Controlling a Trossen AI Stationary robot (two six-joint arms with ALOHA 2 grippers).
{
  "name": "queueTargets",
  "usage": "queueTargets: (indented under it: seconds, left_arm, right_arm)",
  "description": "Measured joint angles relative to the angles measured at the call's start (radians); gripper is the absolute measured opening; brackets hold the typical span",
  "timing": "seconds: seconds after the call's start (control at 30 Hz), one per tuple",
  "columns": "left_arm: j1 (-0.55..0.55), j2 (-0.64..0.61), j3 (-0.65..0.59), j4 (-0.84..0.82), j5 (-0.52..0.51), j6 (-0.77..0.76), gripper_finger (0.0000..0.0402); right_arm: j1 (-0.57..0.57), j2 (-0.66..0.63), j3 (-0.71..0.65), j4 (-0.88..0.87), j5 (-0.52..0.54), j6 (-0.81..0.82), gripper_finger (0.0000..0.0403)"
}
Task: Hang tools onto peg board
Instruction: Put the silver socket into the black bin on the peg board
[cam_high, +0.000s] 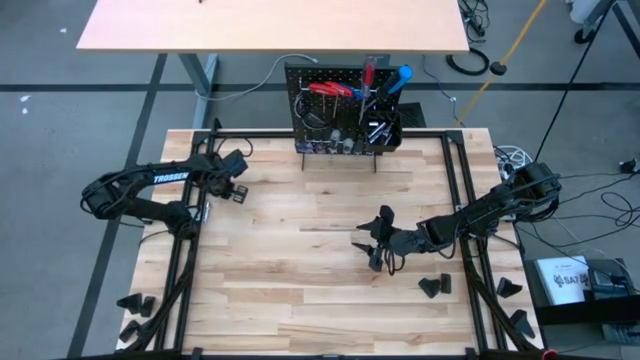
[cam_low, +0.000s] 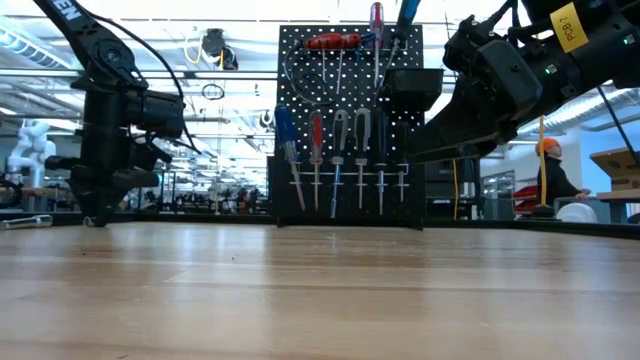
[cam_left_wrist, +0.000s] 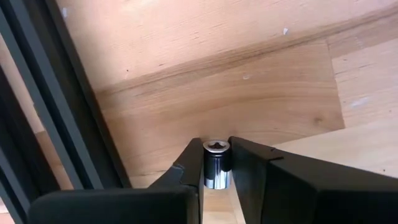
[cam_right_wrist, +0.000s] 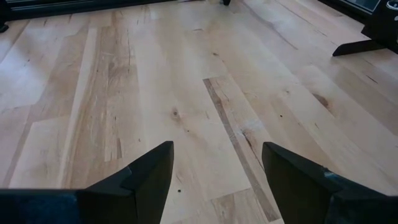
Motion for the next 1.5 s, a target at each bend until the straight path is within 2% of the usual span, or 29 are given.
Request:
queueTargets:
  seconds: [0.07, 0.23, 0.37, 0.43, 0.53, 0.63, 0.8, 0.83, 0.9, 1.13, 1.23, 1.33, 1.5]
  left_arm:
    - [0.0, -0.018, 0.012, -0.007, 0.001, 0.0, 0.0053]
    - [-0.002, -0.095, 0.096, -0.022, 0.085, 0.022, 0.0053]
    - [-0.031, -0.163, 0.147, 0.029, 0.22, 0.046, 0.0053]
    - [-0.057, -0.194, 0.15, 0.115, 0.325, 0.045, 0.0053]
    - [-0.122, -0.229, 0.151, 0.34, 0.487, 0.009, 0.0053]
    - [-0.2, -0.239, 0.151, 0.614, 0.542, -0.057, 0.0053]
    - [-0.331, -0.192, 0.154, 1.148, 0.522, -0.177, 0.0053]
    - [-0.354, -0.172, 0.161, 1.232, 0.503, -0.188, 0.0053]
    - [-0.398, -0.122, 0.2, 1.298, 0.485, -0.187, 0.0053]
    - [-0.51, 0.13, 0.503, 1.155, 0.415, 0.019, 0.0053]
    - [-0.515, 0.234, 0.647, 1.132, 0.384, 0.141, 0.0053]
    - [-0.512, 0.33, 0.781, 1.122, 0.356, 0.201, 0.0053]
    - [-0.497, 0.463, 0.976, 1.025, 0.234, 0.309, 0.0053]
  right_arm:
    - [0.0, 0.0, 0.0, 0.0, 0.0, 0.0, 0.0238]
    - [0.0, 0.0, 0.0, -0.001, 0.0, 0.0, 0.0238]
    - [0.0, 0.0, 0.0, -0.003, 0.0, -0.003, 0.0238]
    - [0.0, 0.0, 0.0, -0.004, 0.0, -0.005, 0.0238]
    - [-0.001, 0.001, 0.0, -0.013, 0.001, -0.008, 0.0238]
    - [-0.001, 0.001, 0.0, -0.012, 0.001, -0.016, 0.0238]
    - [-0.002, 0.001, 0.0, -0.001, 0.006, -0.023, 0.0238]
    - [-0.002, 0.001, 0.0, 0.002, 0.006, -0.023, 0.0238]
    - [-0.003, 0.001, 0.0, 0.002, 0.008, -0.023, 0.0238]
    - [-0.01, 0.001, 0.0, 0.008, 0.007, -0.023, 0.0238]
    - [-0.01, 0.001, 0.0, 0.007, 0.006, -0.022, 0.0238]
    - [-0.01, 0.001, 0.0, 0.007, 0.002, -0.02, 0.0238]
    - [-0.01, 0.001, 0.0, 0.007, 0.001, -0.02, 0.0238]
